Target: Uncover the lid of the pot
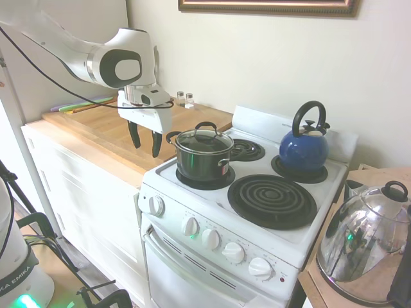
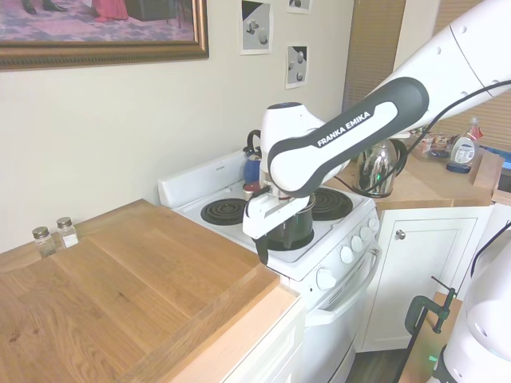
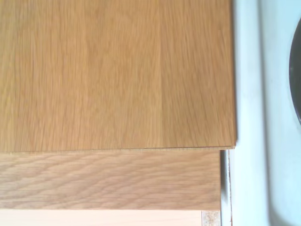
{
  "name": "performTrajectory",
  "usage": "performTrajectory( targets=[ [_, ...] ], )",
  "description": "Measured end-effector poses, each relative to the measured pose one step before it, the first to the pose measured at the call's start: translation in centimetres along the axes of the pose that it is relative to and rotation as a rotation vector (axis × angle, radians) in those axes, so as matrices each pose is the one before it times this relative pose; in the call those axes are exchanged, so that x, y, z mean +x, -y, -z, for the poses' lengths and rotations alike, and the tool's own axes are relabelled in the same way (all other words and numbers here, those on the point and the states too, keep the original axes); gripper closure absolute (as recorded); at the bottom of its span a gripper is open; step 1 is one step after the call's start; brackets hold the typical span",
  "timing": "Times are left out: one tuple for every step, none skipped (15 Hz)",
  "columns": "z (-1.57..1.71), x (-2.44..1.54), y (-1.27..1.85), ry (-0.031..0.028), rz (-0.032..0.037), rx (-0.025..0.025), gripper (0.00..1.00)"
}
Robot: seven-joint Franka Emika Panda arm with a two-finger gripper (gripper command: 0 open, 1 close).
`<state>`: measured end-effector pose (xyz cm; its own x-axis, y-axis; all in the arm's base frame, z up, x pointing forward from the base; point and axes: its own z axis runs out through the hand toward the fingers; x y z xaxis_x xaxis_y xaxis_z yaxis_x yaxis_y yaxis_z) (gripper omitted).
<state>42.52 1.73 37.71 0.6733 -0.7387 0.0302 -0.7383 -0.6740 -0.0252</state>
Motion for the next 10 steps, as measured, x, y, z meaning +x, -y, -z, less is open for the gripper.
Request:
performTrajectory(
  targets=[
    [-0.034, 0.001, 0.002, 0.00024, 0.00142, -0.00075, 0.0],
    [0.114, -0.012, 0.002, -0.0016, 0.00047, 0.00258, 0.0],
    [0.443, -0.051, -0.004, -0.00598, -0.00447, 0.00922, 0.0],
    [0.885, -0.082, -0.032, -0.00874, -0.00778, 0.01948, 0.0],
    [1.216, -0.091, -0.082, -0.00761, -0.0128, 0.02931, 0.0],
    [1.37, -0.022, -0.187, -0.00814, -0.01265, 0.03191, 0.0],
    [1.422, 0.163, -0.464, -0.00755, -0.01597, 0.02941, 0.0],
    [1.238, 0.503, -0.797, -0.00772, -0.02189, 0.01943, 0.0],
    [1.067, 0.995, -1.036, -0.01207, -0.03312, 0.01619, 0.0],
    [0.819, 1.52, -1.264, -0.01432, -0.04761, 0.01242, 0.0]
  ],
)
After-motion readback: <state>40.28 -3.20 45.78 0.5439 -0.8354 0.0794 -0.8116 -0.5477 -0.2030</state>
